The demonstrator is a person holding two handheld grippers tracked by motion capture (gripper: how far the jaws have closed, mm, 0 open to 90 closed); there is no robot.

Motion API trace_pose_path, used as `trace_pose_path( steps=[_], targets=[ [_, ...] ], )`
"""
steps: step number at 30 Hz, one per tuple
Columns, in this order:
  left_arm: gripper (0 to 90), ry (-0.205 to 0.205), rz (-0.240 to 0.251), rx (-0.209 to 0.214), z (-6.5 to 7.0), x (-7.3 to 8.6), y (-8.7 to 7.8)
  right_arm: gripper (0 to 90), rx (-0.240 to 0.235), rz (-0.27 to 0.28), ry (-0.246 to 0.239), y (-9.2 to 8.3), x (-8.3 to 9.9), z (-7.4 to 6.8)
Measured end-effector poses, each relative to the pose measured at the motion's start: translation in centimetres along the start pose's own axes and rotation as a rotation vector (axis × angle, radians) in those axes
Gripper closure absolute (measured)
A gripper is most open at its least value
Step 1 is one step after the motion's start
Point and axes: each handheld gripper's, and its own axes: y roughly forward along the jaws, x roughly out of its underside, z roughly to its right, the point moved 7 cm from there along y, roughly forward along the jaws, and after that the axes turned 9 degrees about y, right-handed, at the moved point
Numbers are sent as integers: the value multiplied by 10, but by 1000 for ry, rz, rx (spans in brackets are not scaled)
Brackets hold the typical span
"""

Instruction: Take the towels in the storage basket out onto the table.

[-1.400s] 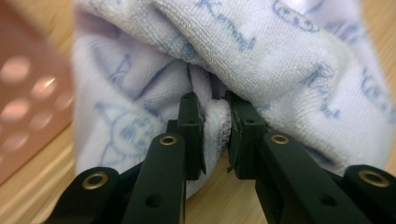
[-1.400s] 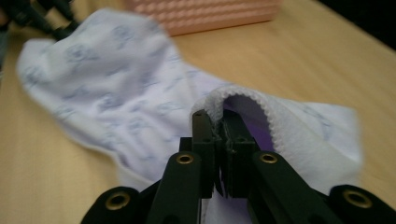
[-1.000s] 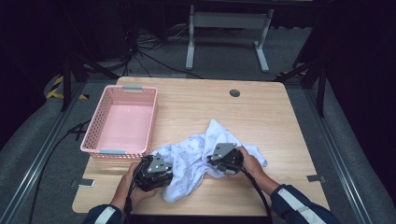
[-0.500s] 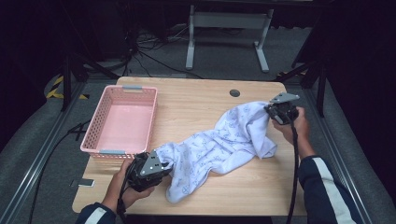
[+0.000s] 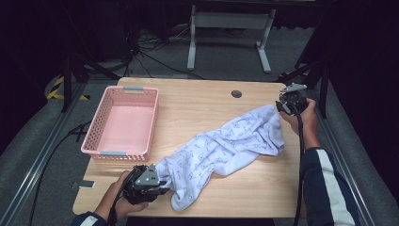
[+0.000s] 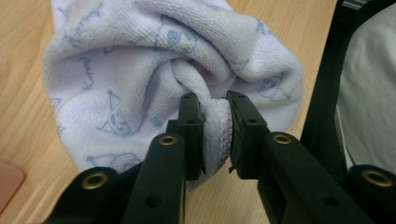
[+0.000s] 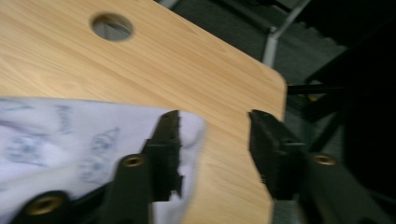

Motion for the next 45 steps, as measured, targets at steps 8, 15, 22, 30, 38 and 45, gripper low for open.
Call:
trace_pose_path(
  steps=[8,15,22,30,38,45],
  targets=[
    [443,-102,162,-107,-22,-24,-17,498,-455,20,-120,-53,39,-106],
    [487,-96,66,-124,-45,-41,27,586,-529,-98,-265,-55,93,-164],
    [630,-91,-73,-46,-56,-38,68,829,-523,-150,-244,-59,123,-139],
    [786,-32,-97,150,-20,-48,90,840,-382,-165,-222,-65,141,-90],
    [647,22,23,212,-2,-78,85,754,-269,-107,-125,-44,137,-57],
    [528,-15,65,-35,-57,-90,81,677,-236,-75,-98,-23,118,-56]
  ],
)
